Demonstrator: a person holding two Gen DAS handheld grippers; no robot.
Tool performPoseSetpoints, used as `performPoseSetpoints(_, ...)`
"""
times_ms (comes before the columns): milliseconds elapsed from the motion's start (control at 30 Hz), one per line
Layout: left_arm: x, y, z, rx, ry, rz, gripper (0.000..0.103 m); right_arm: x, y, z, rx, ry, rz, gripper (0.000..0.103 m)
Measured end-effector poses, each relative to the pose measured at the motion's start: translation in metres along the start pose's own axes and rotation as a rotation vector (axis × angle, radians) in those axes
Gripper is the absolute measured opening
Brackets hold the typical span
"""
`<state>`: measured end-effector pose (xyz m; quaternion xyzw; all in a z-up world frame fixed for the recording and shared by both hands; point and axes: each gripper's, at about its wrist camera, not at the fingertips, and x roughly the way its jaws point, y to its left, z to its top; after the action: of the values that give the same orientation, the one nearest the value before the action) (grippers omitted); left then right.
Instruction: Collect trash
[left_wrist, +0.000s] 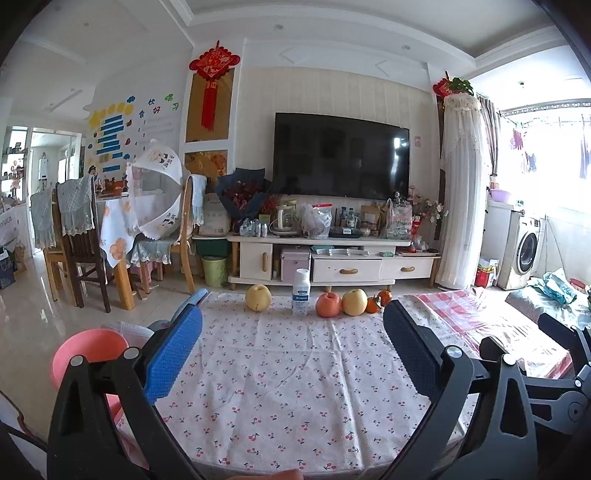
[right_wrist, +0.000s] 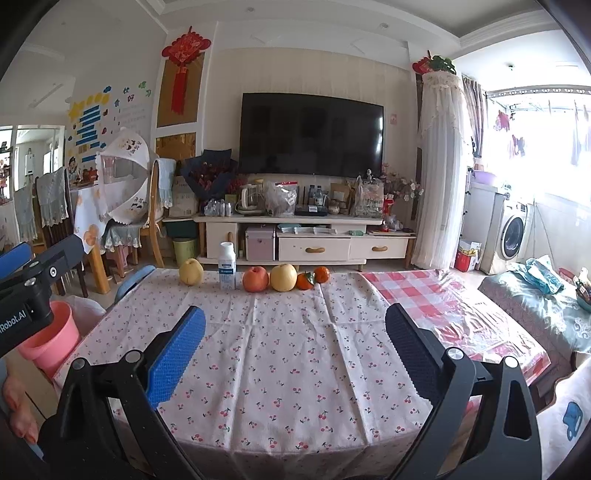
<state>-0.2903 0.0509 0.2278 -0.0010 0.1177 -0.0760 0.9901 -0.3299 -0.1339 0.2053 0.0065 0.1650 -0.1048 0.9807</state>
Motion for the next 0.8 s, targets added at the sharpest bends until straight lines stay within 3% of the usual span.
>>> performPoseSetpoints(800,0.05,0.008,-0.025,0.011,0.073,0.01,0.099,0.058,0.016,-0.021,-0.031,0.094,0.01,0.097)
